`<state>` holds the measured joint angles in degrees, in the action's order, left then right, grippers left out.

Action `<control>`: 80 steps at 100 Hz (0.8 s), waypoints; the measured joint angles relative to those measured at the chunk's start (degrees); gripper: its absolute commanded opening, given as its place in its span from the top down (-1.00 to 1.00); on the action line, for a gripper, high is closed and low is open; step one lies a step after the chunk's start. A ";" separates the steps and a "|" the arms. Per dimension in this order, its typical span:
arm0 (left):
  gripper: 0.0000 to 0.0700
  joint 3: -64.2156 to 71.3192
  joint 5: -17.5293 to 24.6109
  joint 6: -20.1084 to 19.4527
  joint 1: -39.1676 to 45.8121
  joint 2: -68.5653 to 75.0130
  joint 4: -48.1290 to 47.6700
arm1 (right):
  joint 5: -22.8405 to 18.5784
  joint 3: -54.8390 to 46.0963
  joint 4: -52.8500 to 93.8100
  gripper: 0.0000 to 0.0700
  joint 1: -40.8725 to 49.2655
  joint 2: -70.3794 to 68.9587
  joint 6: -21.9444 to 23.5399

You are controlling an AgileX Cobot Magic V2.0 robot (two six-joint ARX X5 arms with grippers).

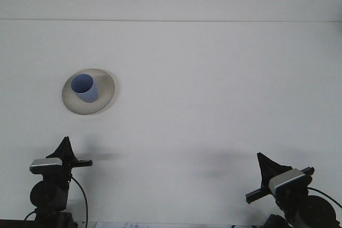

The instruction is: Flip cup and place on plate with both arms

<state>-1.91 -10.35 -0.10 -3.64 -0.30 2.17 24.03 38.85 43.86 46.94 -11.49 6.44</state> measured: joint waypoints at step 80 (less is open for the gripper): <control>0.96 0.00 0.00 -0.02 0.00 0.00 0.02 | -14.34 -17.07 -21.70 0.98 -31.91 5.92 -4.55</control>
<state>-1.91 -10.35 -0.12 -3.64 -0.30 2.20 9.69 21.78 22.15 15.03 -5.56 1.89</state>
